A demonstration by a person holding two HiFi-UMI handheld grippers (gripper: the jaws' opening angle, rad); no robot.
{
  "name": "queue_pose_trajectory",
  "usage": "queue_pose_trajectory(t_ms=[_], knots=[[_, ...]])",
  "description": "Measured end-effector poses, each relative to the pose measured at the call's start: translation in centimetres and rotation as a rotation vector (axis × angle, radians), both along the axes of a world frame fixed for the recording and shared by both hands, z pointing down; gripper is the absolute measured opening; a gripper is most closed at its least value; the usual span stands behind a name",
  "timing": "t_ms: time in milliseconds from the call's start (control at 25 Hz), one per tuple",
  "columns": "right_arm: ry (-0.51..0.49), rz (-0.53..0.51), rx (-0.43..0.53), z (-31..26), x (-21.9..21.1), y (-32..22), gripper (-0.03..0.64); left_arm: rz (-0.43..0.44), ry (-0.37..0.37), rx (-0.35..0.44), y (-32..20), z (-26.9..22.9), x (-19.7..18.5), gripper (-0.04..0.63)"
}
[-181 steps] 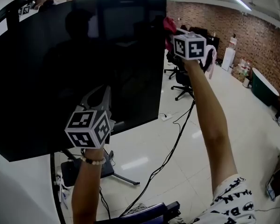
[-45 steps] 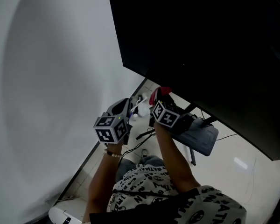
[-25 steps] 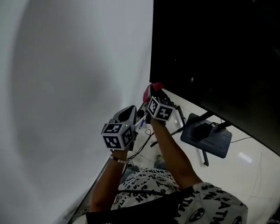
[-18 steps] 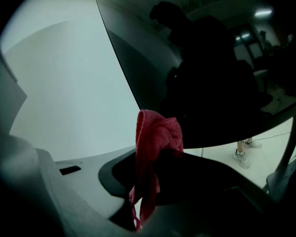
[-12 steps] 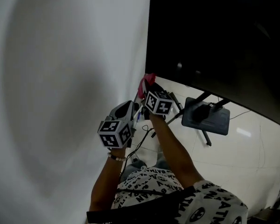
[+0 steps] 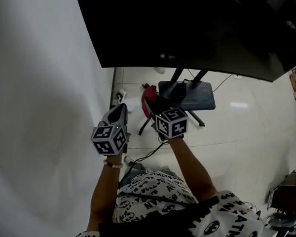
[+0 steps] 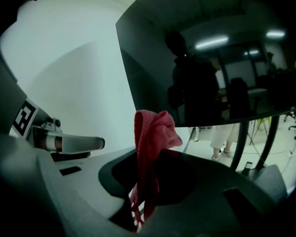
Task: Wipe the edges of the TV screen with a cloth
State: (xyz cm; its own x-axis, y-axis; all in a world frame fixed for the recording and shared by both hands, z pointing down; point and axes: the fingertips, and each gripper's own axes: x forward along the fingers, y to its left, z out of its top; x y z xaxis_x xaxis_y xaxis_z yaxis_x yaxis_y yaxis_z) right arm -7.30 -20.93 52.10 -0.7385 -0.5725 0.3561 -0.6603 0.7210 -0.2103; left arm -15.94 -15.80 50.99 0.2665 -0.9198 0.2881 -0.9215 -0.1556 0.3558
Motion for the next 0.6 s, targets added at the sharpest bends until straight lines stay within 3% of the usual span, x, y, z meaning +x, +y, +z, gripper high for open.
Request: queue_pose_trajectory(t_ms=[280, 600], knots=[[-0.011, 0.064, -0.036, -1.4, 10.8, 3.7, 0.074, 0.034, -0.027, -0.024, 2.2, -0.2, 8.2, 0.0], [-0.044, 0.118, -0.012, -1.6, 16.7, 6.4, 0.075, 0.051, -0.013, -0.031, 4.7, 0.2, 14.6, 0.0]])
